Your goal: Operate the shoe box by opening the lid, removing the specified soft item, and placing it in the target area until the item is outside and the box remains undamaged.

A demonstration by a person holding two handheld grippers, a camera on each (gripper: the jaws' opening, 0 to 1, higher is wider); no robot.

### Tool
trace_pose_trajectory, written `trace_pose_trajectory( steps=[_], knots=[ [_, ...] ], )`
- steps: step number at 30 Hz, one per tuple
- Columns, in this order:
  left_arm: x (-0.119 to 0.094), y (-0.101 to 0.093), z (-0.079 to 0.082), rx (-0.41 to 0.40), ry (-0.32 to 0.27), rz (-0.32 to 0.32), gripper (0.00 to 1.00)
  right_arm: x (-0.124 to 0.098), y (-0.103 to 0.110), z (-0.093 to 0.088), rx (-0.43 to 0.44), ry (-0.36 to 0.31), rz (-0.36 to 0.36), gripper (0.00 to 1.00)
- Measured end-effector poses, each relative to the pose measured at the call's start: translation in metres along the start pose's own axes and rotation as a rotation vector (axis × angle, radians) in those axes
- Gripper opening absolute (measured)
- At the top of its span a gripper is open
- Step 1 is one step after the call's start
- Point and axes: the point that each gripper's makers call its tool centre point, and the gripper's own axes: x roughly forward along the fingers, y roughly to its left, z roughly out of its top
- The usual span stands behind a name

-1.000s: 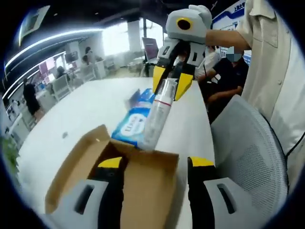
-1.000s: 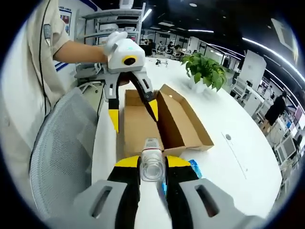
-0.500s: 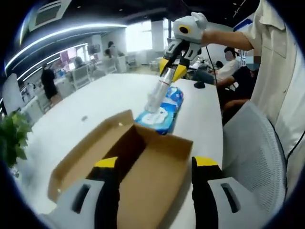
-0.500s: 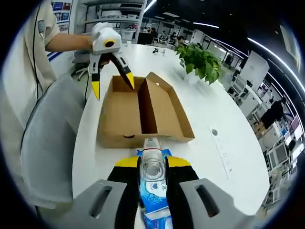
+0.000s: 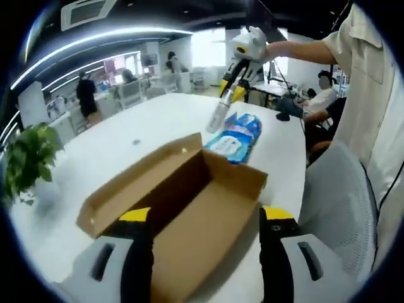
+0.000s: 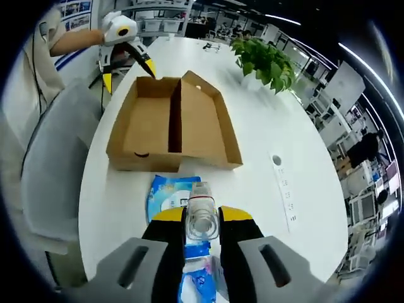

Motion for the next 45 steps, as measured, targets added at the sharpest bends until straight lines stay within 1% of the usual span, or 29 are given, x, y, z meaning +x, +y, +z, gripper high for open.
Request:
trace_pose_trajectory(
  steps=[1,2,3,11,16,24,32,35,38,41,45],
  knots=[
    [-0.002,0.0,0.0,-0.005,-0.002,0.004,0.69,0.002,-0.003,-0.004,0.005,0.018,0.01,0.17],
    [-0.004,0.001,-0.001,-0.01,-0.001,0.013,0.7,0.003,-0.004,-0.005,0.003,0.022,0.01,0.17],
    [-0.005,0.002,-0.002,-0.014,-0.001,0.02,0.7,0.006,-0.008,-0.01,-0.001,0.045,0.018,0.17],
    [-0.019,0.011,-0.008,-0.056,-0.006,0.082,0.75,0.021,-0.02,-0.024,-0.018,0.125,0.052,0.17],
    [-0.029,0.018,-0.013,-0.088,-0.009,0.125,0.76,0.034,-0.029,-0.035,-0.039,0.201,0.08,0.17],
    [-0.042,0.023,-0.025,-0.123,-0.002,0.168,0.76,0.052,-0.036,-0.041,-0.057,0.262,0.114,0.17],
    [-0.052,0.026,-0.038,-0.166,0.001,0.206,0.75,0.064,-0.038,-0.048,-0.068,0.315,0.153,0.17],
    [-0.055,0.027,-0.042,-0.179,0.0,0.216,0.75,0.068,-0.035,-0.049,-0.057,0.328,0.179,0.17],
    [-0.057,0.027,-0.045,-0.191,0.001,0.225,0.74,0.071,-0.035,-0.051,-0.061,0.342,0.188,0.17],
    [-0.058,0.028,-0.048,-0.2,0.005,0.232,0.74,0.075,-0.035,-0.052,-0.061,0.345,0.192,0.17],
    [-0.059,0.028,-0.053,-0.213,0.013,0.238,0.74,0.076,-0.037,-0.047,-0.06,0.336,0.196,0.17]
  ],
)
